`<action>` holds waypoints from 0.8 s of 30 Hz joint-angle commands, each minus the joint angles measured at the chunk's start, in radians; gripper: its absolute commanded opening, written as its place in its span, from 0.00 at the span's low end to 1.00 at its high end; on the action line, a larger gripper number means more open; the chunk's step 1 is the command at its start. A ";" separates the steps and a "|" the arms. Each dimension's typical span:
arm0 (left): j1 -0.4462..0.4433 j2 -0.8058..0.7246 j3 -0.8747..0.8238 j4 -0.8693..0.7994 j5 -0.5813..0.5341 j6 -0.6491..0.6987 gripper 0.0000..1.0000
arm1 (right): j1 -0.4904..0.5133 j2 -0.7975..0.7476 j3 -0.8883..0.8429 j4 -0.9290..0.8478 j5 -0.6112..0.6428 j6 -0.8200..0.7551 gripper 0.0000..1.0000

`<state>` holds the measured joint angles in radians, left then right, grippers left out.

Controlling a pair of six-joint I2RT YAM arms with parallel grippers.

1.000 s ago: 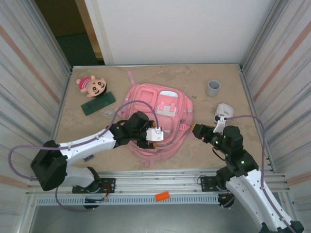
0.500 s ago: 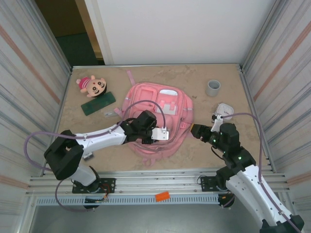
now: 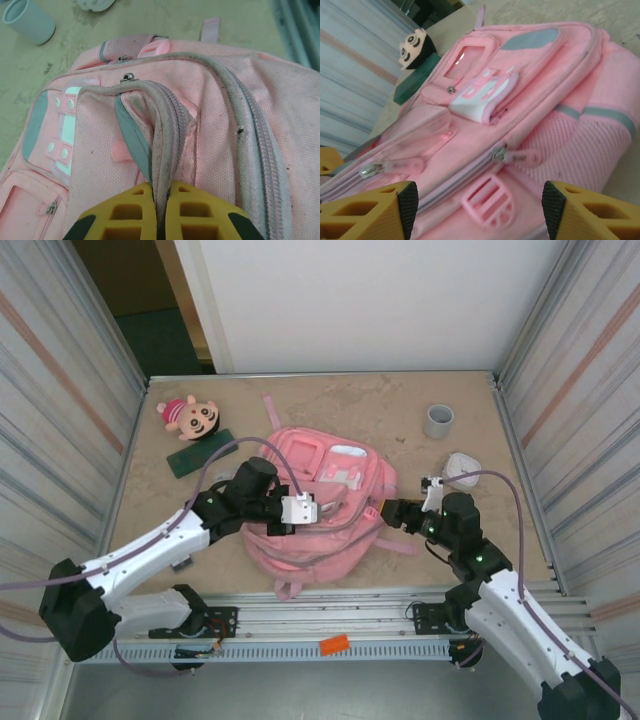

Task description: Pack books, pencil case, and school supplies into a backpack

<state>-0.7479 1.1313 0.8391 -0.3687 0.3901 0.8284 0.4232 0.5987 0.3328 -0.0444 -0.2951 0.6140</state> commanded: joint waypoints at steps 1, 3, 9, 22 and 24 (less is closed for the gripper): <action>0.039 -0.071 0.026 0.022 0.149 0.021 0.00 | 0.018 0.045 -0.025 0.114 -0.040 -0.035 0.70; 0.047 -0.085 0.026 0.008 0.176 0.019 0.00 | 0.029 0.082 -0.025 0.133 -0.049 -0.050 0.73; 0.046 -0.095 0.026 -0.023 0.194 0.027 0.00 | 0.061 0.187 -0.027 0.219 -0.074 -0.072 0.75; 0.048 -0.074 0.023 0.004 0.276 0.009 0.00 | 0.072 0.382 0.008 0.317 -0.075 -0.073 0.81; 0.046 -0.071 0.022 0.010 0.305 -0.003 0.00 | 0.075 0.414 0.008 0.343 -0.089 -0.069 0.82</action>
<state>-0.7010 1.0916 0.8391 -0.4606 0.5594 0.8379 0.4896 0.9806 0.3161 0.2436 -0.3653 0.5663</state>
